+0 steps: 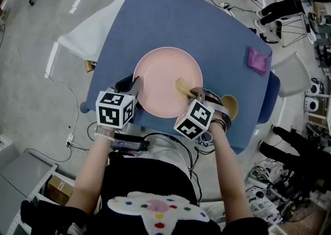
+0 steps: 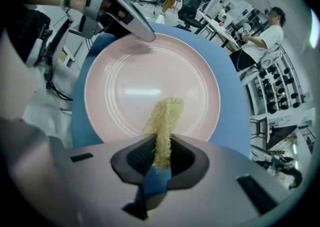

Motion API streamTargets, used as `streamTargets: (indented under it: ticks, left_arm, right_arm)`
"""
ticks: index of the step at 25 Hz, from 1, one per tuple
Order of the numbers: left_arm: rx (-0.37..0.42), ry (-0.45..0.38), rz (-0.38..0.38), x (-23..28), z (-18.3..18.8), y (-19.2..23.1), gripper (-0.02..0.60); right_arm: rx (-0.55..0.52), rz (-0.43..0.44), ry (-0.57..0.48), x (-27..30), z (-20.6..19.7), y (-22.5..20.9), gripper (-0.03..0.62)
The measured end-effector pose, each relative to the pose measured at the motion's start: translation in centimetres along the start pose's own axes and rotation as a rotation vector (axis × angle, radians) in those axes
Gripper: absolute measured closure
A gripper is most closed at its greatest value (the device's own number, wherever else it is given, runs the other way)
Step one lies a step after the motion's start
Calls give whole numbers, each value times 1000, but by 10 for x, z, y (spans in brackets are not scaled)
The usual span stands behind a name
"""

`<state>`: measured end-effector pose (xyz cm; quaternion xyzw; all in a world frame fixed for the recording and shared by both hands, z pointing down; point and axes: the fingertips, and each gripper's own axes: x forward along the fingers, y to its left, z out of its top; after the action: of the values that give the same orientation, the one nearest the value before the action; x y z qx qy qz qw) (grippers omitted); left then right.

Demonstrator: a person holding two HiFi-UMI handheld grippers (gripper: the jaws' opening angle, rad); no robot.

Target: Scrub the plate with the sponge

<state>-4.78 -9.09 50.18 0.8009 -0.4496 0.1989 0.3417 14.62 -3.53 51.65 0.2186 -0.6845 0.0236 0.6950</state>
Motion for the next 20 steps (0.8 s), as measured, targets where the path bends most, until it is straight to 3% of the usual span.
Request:
streamTargets:
  ticks: [6, 13, 20]
  left_arm:
    - [2, 2, -1, 2, -2, -1, 503]
    - [3, 3, 0, 2, -2, -2, 505]
    - [3, 4, 0, 3, 0, -1, 506]
  right_arm:
    - [-30, 120, -58, -9, 15, 39, 539]
    - [5, 278, -189, -19, 53, 74, 539]
    - [-5, 268, -225, -14, 72, 75, 539]
